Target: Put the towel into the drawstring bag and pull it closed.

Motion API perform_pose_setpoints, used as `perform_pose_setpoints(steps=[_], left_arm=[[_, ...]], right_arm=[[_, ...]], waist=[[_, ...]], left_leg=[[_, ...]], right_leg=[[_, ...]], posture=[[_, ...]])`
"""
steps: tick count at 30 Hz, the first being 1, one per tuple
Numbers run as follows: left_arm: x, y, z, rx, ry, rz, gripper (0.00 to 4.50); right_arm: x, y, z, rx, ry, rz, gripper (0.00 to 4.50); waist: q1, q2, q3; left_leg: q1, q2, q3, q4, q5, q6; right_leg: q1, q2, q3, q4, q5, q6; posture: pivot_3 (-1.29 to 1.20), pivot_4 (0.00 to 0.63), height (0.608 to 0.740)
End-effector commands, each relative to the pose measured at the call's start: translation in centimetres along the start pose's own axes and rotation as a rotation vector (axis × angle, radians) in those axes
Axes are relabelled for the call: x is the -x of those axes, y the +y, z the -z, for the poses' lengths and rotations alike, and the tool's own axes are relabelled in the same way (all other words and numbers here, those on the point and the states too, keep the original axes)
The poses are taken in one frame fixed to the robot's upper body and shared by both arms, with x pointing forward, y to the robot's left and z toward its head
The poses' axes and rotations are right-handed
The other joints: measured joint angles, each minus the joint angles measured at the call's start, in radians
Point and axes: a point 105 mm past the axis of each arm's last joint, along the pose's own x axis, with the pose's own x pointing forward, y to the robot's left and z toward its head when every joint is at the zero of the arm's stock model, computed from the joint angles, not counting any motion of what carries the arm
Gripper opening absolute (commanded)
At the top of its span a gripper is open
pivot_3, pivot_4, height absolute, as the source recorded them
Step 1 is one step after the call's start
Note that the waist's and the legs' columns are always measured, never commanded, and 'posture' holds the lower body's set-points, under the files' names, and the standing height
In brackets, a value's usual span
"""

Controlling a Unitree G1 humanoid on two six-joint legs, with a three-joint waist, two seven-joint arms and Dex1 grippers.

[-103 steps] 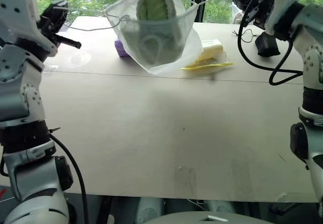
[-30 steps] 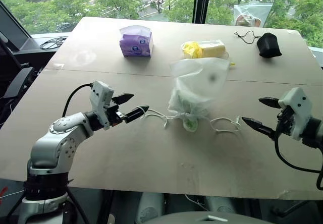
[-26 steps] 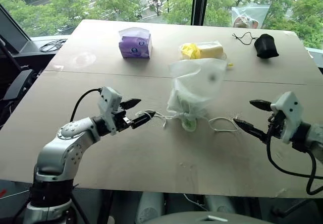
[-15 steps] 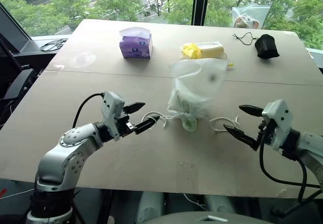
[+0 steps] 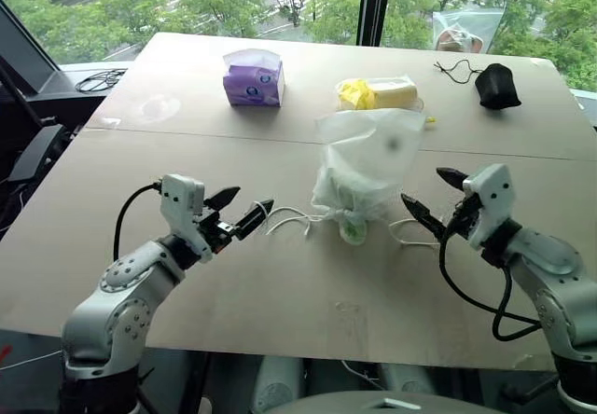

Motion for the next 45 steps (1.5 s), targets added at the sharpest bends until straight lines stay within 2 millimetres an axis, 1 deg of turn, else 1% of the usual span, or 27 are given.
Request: perform_pose_setpoints(steps=[1,4,5,6,7,8,9,10,11,12,13,15,18,20,21,22,25,28,32,34,35,36,37,40,41,42,45], left_arm=[[0.8,0.1,-1.2,-0.05,-0.014,0.019,4.48],[1.6,0.9,-0.5,-0.044,0.042,-0.015,4.48],[2.1,1.7,0.7,-0.054,0.132,-0.054,4.48],[3.1,1.6,2.9,-0.075,0.29,-0.031,4.48],[4.5,0.6,4.7,-0.101,0.44,0.053,4.48],[6.2,-1.3,5.9,-0.123,0.559,0.195,4.48],[7.1,-3.1,5.8,-0.069,0.593,0.303,4.48],[7.2,-4.4,4.4,0.0,0.539,0.376,4.48],[6.5,-4.8,2.7,0.049,0.443,0.398,4.48],[5.3,-4.3,0.5,0.085,0.317,0.376,4.48],[4.2,-3.2,-1.4,0.115,0.205,0.322,4.48],[2.7,-1.5,-3.1,0.101,0.099,0.22,4.48],[1.5,1.3,-3.3,0.02,0.031,0.034,4.48],[0.6,1.3,-3.2,0.022,-0.012,-0.017,4.48],[0.2,1.2,-3.1,0.018,-0.027,-0.027,4.48],[-0.2,0.9,-2.9,0.007,-0.032,-0.027,4.48],[-1.5,-0.7,-1.5,-0.032,-0.012,0.021,4.48],[-2.8,-2.3,-0.8,-0.04,-0.006,0.095,4.48],[-5.2,-3.1,-0.4,-0.164,-0.004,0.167,4.48],[-6.2,-4.2,-0.9,-0.193,-0.032,0.253,4.5],[-6.5,-4.6,-1.1,-0.198,-0.044,0.286,4.09],[-6.6,-4.9,-1.2,-0.206,-0.045,0.323,3.96],[-6.6,-5.0,-1.2,-0.212,-0.043,0.345,3.63],[-6.2,-6.1,0.0,-0.267,0.032,0.527,2.23],[-6.0,-6.2,0.1,-0.278,0.048,0.566,1.62],[-6.0,-6.1,0.1,-0.295,0.055,0.586,1.24],[-6.3,-5.9,-0.2,-0.323,0.068,0.637,1.24]], right_arm=[[0.4,1.2,-1.2,0.029,-0.035,-0.079,4.48],[1.5,2.7,-0.5,0.021,0.011,-0.187,4.48],[1.8,3.2,-0.4,0.016,0.022,-0.212,4.48],[2.1,3.2,-0.2,0.014,0.031,-0.212,4.48],[2.2,3.1,-0.1,0.015,0.036,-0.203,4.48],[2.1,2.9,0.0,0.012,0.037,-0.196,4.48],[2.1,2.8,0.0,0.005,0.036,-0.195,4.48],[1.9,2.7,-0.2,0.003,0.033,-0.195,4.48],[1.8,2.6,-0.4,0.002,0.026,-0.194,4.48],[1.6,2.5,-0.7,-0.007,0.015,-0.193,4.48],[1.5,2.5,-0.9,-0.014,0.007,-0.192,4.48],[1.6,2.3,-0.8,-0.009,0.005,-0.19,4.48],[2.0,2.3,-1.1,-0.003,-0.008,-0.17,4.48],[2.5,2.2,-1.3,-0.024,-0.027,-0.165,4.48],[2.5,2.6,-1.4,-0.034,-0.031,-0.177,4.48],[2.6,2.8,-1.4,-0.041,-0.028,-0.188,4.48],[2.3,3.6,-0.8,-0.015,0.015,-0.193,4.48],[2.1,3.7,-0.5,0.021,0.042,-0.172,4.48],[1.4,4.7,-0.2,0.058,0.051,-0.194,4.48],[1.4,5.4,-0.1,0.036,0.053,-0.224,3.96],[1.3,5.8,-0.1,0.029,0.05,-0.24,3.51],[1.3,6.0,-0.1,0.025,0.046,-0.244,3.21],[1.2,6.2,-0.2,0.024,0.043,-0.244,2.7],[0.9,6.3,-0.3,0.015,0.032,-0.234,1.24],[0.8,6.5,-0.4,0.008,0.024,-0.239,1.18],[0.9,6.7,-0.6,-0.01,0.017,-0.257,1.18],[1.0,7.1,-0.8,-0.02,0.01,-0.302,1.18]], waist=[[-0.001,0.0,0.0],[-0.001,0.0,0.0],[-0.001,0.0,0.0],[-0.001,0.0,0.0],[-0.006,0.0,0.0],[-0.014,-0.002,-0.001],[-0.016,-0.003,-0.001],[-0.016,0.0,-0.002],[-0.013,0.005,-0.003],[-0.006,0.009,-0.001],[0.01,0.01,0.0],[0.024,0.007,-0.001],[0.021,0.007,-0.001],[0.017,0.007,-0.001],[0.018,0.006,-0.001],[0.017,0.004,-0.001],[0.018,0.003,-0.002],[0.019,0.003,-0.002],[0.021,0.003,-0.002],[0.021,0.003,-0.002],[0.021,0.003,-0.002],[0.02,0.003,-0.002],[0.018,0.003,-0.002],[0.013,0.003,-0.002],[0.013,0.003,-0.002],[0.012,0.003,-0.002],[0.017,0.003,-0.002]], left_leg=[[0.001,0.0,0.0,0.0,0.0,0.0],[0.001,0.001,-0.001,0.0,0.0,0.0],[0.001,0.001,-0.001,0.0,0.0,0.0],[0.002,0.001,-0.001,0.0,0.0,0.0],[0.002,0.001,-0.001,0.0,0.0,0.0],[0.002,0.001,0.0,-0.001,0.0,0.0],[0.003,0.002,0.002,-0.002,0.0,0.0],[0.003,0.002,0.003,-0.002,0.0,-0.001],[0.005,0.001,0.004,-0.003,0.0,-0.001],[0.006,0.0,0.006,-0.003,-0.001,0.0],[0.006,0.0,0.006,-0.003,-0.001,0.001],[0.004,0.0,0.002,-0.001,0.001,0.001],[0.011,0.0,0.002,-0.002,0.001,0.0],[0.013,0.0,0.006,-0.005,0.001,0.0],[0.013,0.0,0.008,-0.006,0.001,0.001],[0.013,-0.001,0.008,-0.007,0.001,0.001],[0.013,-0.001,0.008,-0.008,0.0,0.002],[0.013,-0.001,0.008,-0.01,0.0,0.001],[0.013,-0.001,0.008,-0.01,0.001,0.001],[0.013,-0.001,0.008,-0.01,0.001,0.001],[0.013,-0.001,0.008,-0.01,0.001,0.001],[0.013,-0.001,0.009,-0.01,0.001,0.001],[0.013,-0.001,0.009,-0.01,0.001,0.002],[0.013,0.0,0.01,-0.011,0.0,0.001],[0.013,0.0,0.01,-0.012,0.0,0.001],[0.013,0.0,0.01,-0.013,0.001,0.001],[0.013,0.001,0.01,-0.013,0.001,0.001]], right_leg=[[0.0,0.0,0.0,0.0,0.0,0.0],[0.0,0.001,-0.001,0.001,0.0,0.0],[0.0,0.001,-0.001,0.001,0.0,0.0],[0.0,0.001,-0.001,0.001,0.0,0.0],[0.0,0.001,0.0,0.001,0.0,0.0],[0.0,0.001,0.0,0.0,0.0,0.0],[-0.001,0.0,0.001,0.001,0.0,-0.001],[-0.001,-0.002,0.001,0.0,0.0,-0.001],[0.0,-0.005,0.0,0.0,-0.001,-0.002],[0.0,-0.008,0.0,0.0,-0.002,-0.003],[0.0,-0.01,0.001,0.0,-0.003,-0.003],[0.001,-0.011,-0.005,0.001,-0.004,0.0],[0.01,-0.008,-0.005,0.001,-0.004,-0.001],[0.01,-0.007,-0.003,0.0,-0.003,-0.003],[0.009,-0.007,-0.001,0.0,-0.002,-0.003],[0.009,-0.005,0.0,-0.001,0.0,0.0],[0.009,-0.005,0.002,-0.002,0.0,0.0],[0.009,-0.006,0.002,-0.002,-0.001,0.0],[0.009,-0.004,0.002,-0.003,-0.001,-0.001],[0.009,-0.003,0.002,-0.003,-0.002,-0.003],[0.009,-0.003,0.002,-0.003,-0.002,-0.003],[0.009,-0.003,0.002,-0.003,-0.002,-0.003],[0.009,-0.003,0.002,-0.003,-0.002,-0.002],[0.008,-0.001,0.002,-0.005,-0.001,0.0],[0.008,0.0,0.002,-0.005,-0.001,0.0],[0.007,0.0,0.002,-0.005,-0.001,0.0],[0.007,0.0,0.001,-0.005,-0.001,0.0]], posture=[[0.0,0.15,0.74],[0.0,0.15,0.74],[0.0,0.15,0.74],[0.0,0.15,0.74],[0.0,0.15,0.74],[0.0,0.15,0.74],[0.0,0.15,0.74],[0.0,0.15,0.74],[0.0,0.15,0.74],[0.0,0.15,0.74],[0.0,0.15,0.74],[0.0,0.15,0.74],[0.0,0.15,0.74],[0.0,0.15,0.74],[0.0,0.15,0.74],[0.0,0.15,0.74],[0.0,0.15,0.74],[0.0,0.15,0.74],[0.0,0.15,0.74],[0.0,0.15,0.74],[0.0,0.15,0.74],[0.0,0.15,0.74],[0.0,0.15,0.74],[0.0,0.15,0.74],[0.0,0.15,0.74],[0.0,0.15,0.74],[0.0,0.15,0.74]])
